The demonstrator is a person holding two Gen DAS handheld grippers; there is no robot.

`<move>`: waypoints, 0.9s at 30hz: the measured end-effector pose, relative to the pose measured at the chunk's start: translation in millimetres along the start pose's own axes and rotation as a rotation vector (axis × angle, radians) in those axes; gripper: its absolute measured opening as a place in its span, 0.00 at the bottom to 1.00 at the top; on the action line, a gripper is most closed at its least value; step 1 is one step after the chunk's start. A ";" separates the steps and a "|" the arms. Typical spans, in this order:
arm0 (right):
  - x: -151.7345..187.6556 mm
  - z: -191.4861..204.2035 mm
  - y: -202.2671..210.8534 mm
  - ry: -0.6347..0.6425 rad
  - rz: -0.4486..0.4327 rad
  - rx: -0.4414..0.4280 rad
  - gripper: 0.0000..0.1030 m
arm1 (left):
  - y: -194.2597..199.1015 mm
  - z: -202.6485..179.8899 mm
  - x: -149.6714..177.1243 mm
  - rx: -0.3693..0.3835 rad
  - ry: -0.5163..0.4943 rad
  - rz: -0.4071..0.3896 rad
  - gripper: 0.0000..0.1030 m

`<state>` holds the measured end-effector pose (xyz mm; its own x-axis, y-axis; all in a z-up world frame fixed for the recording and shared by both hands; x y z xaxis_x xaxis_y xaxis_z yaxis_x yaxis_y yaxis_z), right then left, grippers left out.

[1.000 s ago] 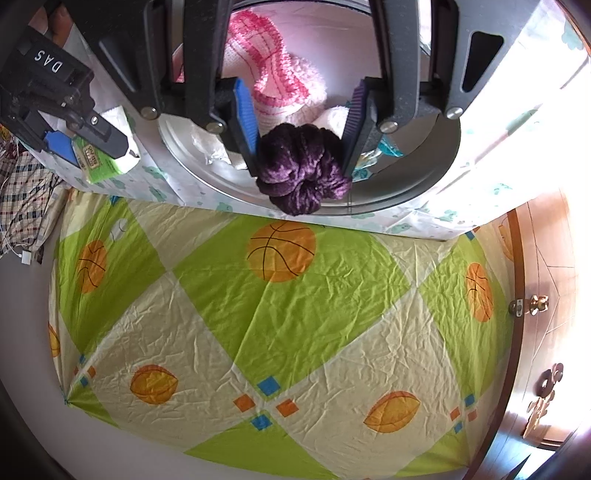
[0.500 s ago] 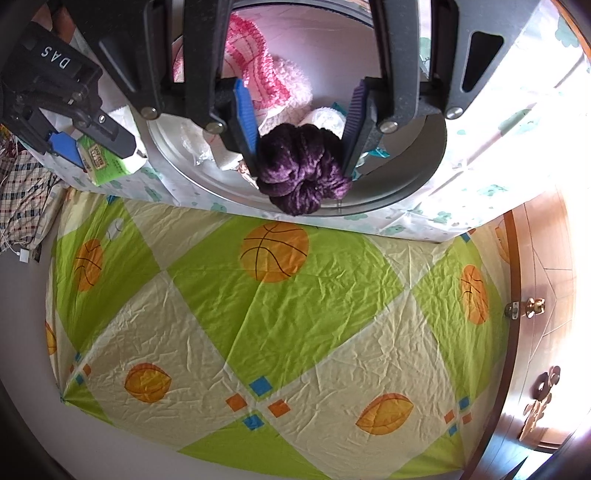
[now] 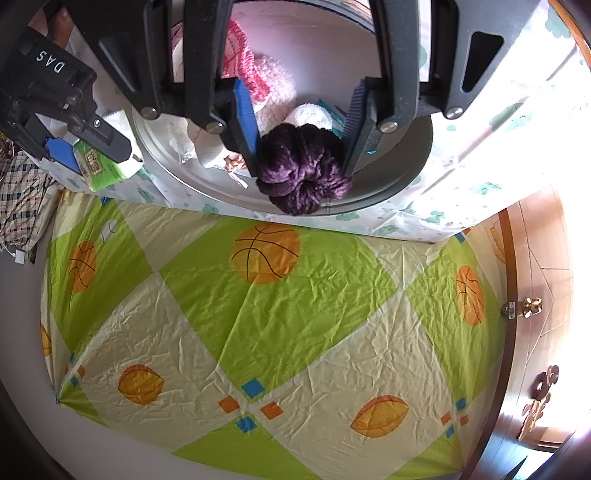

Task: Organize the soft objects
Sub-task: 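Carry the scrunchie and tissue pack over the grey tin with both tools, then open both tools to drop the scrunchie and tissue pack into the tin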

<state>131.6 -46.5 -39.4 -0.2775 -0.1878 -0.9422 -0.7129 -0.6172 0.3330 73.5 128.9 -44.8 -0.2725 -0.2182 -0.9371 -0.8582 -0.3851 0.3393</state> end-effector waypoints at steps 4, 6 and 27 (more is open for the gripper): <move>-3.1 2.0 -1.3 0.006 -0.003 -0.002 0.68 | -0.4 4.2 -3.1 -0.006 0.001 -0.005 0.40; -5.2 2.8 -1.6 0.008 -0.006 -0.004 0.68 | -2.1 5.7 -4.2 -0.008 0.001 -0.003 0.40; -36.3 -0.3 -35.6 0.009 0.052 -0.046 0.68 | -42.4 21.4 -21.2 -0.025 -0.063 0.127 0.40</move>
Point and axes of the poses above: each gripper's, at about its wrist camera, not at the fingertips, and y roughly against the way its jaws point, z to its left, x to its underside, the point moved 5 cm from there along -y, roughly the way its jaws point, and after that the axes turned 9 degrees about -x, right-handed, at the moved point
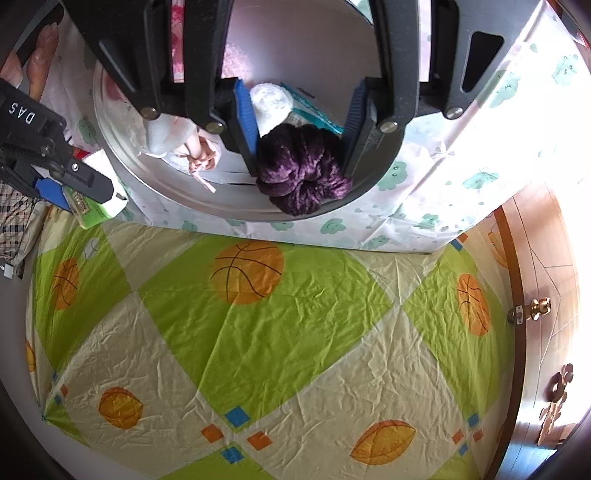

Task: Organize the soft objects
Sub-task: 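Open both tools to drop the scrunchie and tissue pack into the tin, then move the right tool to the white sponge and grasp it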

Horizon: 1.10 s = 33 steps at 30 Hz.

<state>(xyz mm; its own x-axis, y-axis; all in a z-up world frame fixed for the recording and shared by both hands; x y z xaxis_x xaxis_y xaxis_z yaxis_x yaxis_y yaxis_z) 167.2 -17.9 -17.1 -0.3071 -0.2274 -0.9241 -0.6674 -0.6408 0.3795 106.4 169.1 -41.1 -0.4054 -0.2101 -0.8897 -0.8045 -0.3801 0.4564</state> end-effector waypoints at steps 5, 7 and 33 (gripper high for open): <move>-8.0 -0.1 -29.5 -0.010 0.078 -0.035 0.68 | -14.3 3.9 -2.7 -0.021 -0.028 0.040 0.40; -8.5 0.7 -43.3 -0.015 0.112 -0.045 0.68 | -17.6 3.2 -2.0 -0.030 -0.046 0.049 0.40; 6.9 -29.0 0.0 -0.051 0.100 -0.021 0.80 | 28.3 -37.0 3.8 -0.005 -0.022 -0.031 0.98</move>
Point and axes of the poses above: each gripper's, at about its wrist camera, not at the fingertips, and y roughly against the way its jaws point, z to its left, x to its underside, the point moved 5 cm from there along -y, roughly the way its jaws point, and after that the axes turned 9 degrees about -x, right-handed, at the moved point
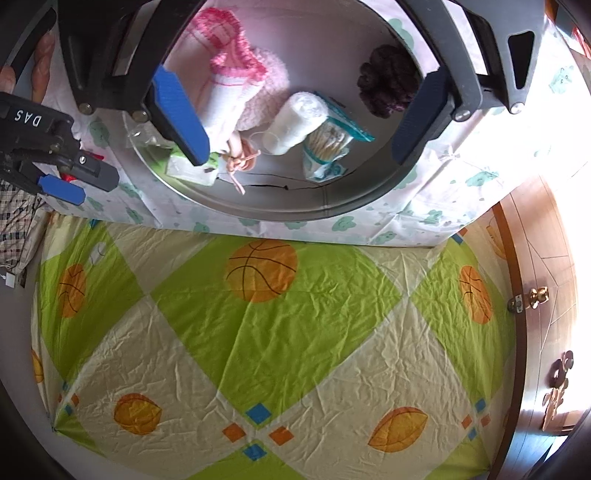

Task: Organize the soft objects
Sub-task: 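Move the right tool to the white sponge and grasp it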

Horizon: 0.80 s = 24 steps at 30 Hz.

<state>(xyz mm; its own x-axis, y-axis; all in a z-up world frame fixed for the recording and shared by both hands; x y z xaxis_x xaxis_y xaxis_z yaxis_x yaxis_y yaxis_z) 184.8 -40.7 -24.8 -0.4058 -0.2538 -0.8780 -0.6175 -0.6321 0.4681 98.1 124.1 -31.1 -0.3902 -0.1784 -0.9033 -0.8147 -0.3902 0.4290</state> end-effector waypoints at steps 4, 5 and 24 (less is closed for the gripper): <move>9.2 -27.2 23.9 -0.018 -0.019 0.066 0.81 | 11.4 -25.9 -2.0 0.044 -0.018 -0.016 0.99; 12.1 -34.5 28.4 -0.022 -0.019 0.086 0.81 | 13.6 -33.6 -2.3 0.057 -0.026 -0.019 0.99; 68.4 -181.0 51.3 -0.263 0.136 0.351 0.81 | -0.7 -173.3 -0.5 0.189 -0.218 0.018 0.99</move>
Point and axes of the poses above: each gripper's, at about its wrist camera, not at the fingertips, and y roughly against the way its jaws point, z to its left, x to its underside, the point moved 5 cm from there along -y, roughly the way its jaws point, and after that the axes turned 9 degrees about -x, right-handed, at the moved point
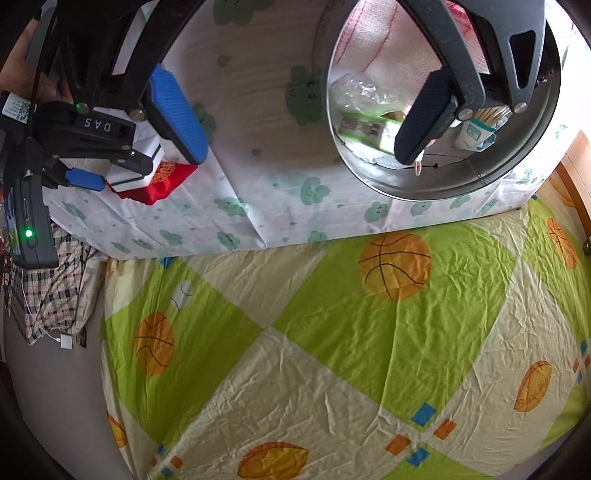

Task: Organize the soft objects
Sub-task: 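Move the right tool to the white sponge and grasp it, then lift the white sponge with the red bag caught behind it, right tool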

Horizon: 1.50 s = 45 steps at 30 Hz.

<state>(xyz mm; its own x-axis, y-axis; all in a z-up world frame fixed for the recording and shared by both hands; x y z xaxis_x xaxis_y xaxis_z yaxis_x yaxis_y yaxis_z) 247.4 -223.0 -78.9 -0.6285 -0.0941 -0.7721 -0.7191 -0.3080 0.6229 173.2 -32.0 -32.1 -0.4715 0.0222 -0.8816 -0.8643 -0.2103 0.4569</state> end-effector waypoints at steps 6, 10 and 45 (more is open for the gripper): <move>1.0 -4.8 -16.8 -0.021 0.037 0.000 0.81 | -8.0 -11.3 -0.2 0.004 -0.018 0.018 0.99; 1.4 -6.0 -19.1 -0.034 0.046 -0.031 0.58 | -12.2 -19.0 1.9 0.013 -0.023 0.034 0.99; -7.7 -27.1 62.9 -0.097 -0.238 -0.401 0.56 | -42.3 -73.9 17.9 0.061 -0.043 0.136 0.99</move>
<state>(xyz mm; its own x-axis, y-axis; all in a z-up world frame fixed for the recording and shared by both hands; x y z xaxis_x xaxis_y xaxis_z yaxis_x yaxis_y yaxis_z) 215.0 -267.2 -37.1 -0.4985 0.1059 -0.8604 -0.6873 -0.6532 0.3178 214.2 -95.0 -75.9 -0.5907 0.0393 -0.8060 -0.8005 -0.1543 0.5791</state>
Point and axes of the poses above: each gripper's, at about its wrist camera, not at the fingertips, and y roughly against the way its jaws point, z to its left, x to its underside, the point moved 5 cm from there along -y, roughly the way its jaws point, and after that the axes turned 9 degrees about -x, right-handed, at the moved point
